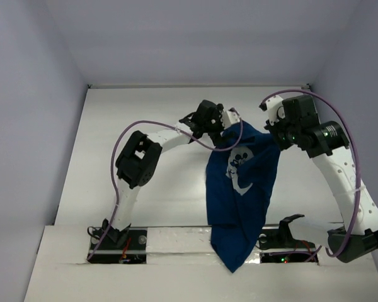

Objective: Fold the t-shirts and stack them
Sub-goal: Flatten out the tshirt

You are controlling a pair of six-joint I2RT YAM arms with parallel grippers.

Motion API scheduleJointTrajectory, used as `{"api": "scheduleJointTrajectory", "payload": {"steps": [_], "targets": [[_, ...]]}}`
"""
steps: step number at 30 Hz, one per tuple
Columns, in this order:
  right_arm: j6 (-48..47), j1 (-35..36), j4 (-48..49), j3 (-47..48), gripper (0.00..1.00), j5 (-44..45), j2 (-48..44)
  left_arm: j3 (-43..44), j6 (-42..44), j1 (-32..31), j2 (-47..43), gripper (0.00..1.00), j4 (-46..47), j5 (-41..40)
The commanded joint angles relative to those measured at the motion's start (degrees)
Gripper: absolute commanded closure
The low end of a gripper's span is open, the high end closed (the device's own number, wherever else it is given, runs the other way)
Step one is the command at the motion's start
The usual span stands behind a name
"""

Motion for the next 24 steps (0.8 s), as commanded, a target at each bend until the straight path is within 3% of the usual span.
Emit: {"api": "scheduleJointTrajectory", "payload": {"steps": [1, 3, 8, 13, 16, 24], "targets": [[0.2, -0.4, -0.3, 2.3, 1.00, -1.0, -2.0, -6.8, 16.9, -0.5, -4.3, 0.03, 1.5, -5.2], [0.2, -0.9, -0.2, 1.6, 1.00, -1.2, -2.1, -10.5, 23.3, 0.2, -5.0, 0.04, 3.0, -5.1], [0.3, -0.9, 0.7, 0.6, 1.00, -1.6, -2.1, -12.5, 24.6, 2.5, -7.5, 0.06, 5.1, 5.7], [0.8, -0.9, 0.7, 0.5, 1.00, -2.6, -1.9, -13.6, 18.3, 2.5, -7.1, 0.04, 17.0, 5.2], [0.9, -0.9, 1.0, -0.2, 1.00, -2.8, -2.0, -11.4, 15.1, 2.5, -6.3, 0.04, 18.7, 4.5], [1.2, -0.9, 2.7, -1.7, 1.00, -3.8, -1.4, -3.2, 7.7, 2.5, -4.3, 0.05, 12.1, 17.4]]}}
